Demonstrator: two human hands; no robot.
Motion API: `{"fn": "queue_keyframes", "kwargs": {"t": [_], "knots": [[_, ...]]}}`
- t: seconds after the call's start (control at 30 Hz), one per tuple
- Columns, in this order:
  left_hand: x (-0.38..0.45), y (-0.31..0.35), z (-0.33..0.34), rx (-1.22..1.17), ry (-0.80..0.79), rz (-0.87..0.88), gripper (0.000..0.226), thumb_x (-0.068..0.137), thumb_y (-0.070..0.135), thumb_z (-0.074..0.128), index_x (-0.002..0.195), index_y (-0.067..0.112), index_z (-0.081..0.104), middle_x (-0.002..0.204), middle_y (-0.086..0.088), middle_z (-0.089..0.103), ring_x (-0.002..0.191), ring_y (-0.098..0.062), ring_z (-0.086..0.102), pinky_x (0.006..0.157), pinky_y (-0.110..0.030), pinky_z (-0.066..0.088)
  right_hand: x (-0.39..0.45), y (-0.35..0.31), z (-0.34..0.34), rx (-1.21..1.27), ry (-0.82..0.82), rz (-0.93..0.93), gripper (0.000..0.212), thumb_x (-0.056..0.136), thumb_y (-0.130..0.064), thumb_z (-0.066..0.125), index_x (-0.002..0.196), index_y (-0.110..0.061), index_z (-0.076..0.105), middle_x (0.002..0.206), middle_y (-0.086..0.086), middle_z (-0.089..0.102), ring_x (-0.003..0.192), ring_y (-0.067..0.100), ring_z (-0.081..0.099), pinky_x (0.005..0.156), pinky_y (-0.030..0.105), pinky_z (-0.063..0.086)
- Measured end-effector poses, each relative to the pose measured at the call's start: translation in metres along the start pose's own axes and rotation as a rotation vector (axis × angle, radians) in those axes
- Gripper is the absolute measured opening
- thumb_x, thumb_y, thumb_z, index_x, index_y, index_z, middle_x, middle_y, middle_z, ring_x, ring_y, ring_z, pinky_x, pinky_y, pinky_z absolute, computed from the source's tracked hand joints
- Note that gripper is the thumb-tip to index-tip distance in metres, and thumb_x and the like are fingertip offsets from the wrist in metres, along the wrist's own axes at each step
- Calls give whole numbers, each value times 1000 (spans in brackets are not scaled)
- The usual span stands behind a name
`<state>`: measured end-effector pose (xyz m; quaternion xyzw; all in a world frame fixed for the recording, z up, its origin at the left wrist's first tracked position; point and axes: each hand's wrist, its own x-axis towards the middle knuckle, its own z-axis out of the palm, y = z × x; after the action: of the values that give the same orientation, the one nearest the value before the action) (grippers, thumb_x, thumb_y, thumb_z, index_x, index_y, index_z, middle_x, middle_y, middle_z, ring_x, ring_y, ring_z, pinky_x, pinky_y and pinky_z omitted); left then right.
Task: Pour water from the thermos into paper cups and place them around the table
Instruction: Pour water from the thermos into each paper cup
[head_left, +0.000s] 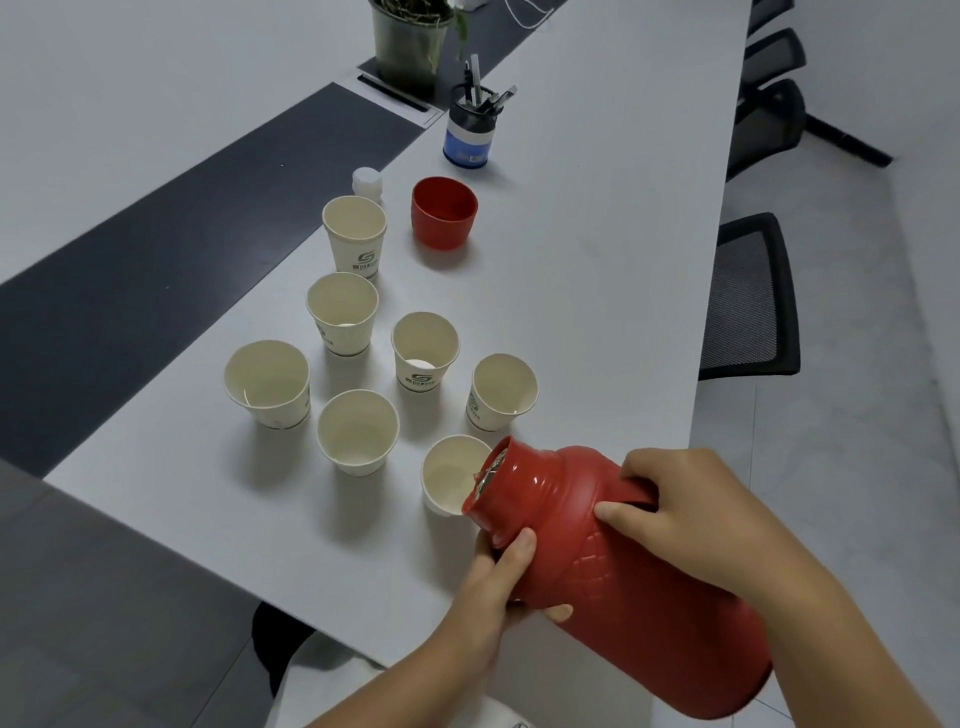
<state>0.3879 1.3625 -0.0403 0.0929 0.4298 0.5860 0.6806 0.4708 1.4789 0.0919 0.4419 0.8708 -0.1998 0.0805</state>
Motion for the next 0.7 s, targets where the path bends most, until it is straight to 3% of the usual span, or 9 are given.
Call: {"fn": "queue_keyframes", "kwargs": {"t": [0.33,0.5,0.7], "knots": [[-1,-1,1,-8,-15,-2,83,48,57,62,123,26,42,122,-10,60,78,-12,65,68,-26,54,0,-5,-3,-23,-2,-8,28,77,-37,60,73,-9,58,62,-1,55,62,16,52,57,31,40],[-1,-2,0,-29,3,4,75,59,50,61,126,25,40,124,-13,58,72,-12,64,66,-26,53,0,-5,-4,-24,-3,-9,29,77,-37,60,73,-9,58,62,-1,55,63,17,51,57,32,40],[-1,-2,-2,-23,2,3,80,48,55,64,121,27,44,121,-9,60,75,-11,66,64,-25,54,1,-7,-2,-28,-3,-21,30,77,-37,60,75,-7,58,66,2,58,64,18,53,57,32,40]]}}
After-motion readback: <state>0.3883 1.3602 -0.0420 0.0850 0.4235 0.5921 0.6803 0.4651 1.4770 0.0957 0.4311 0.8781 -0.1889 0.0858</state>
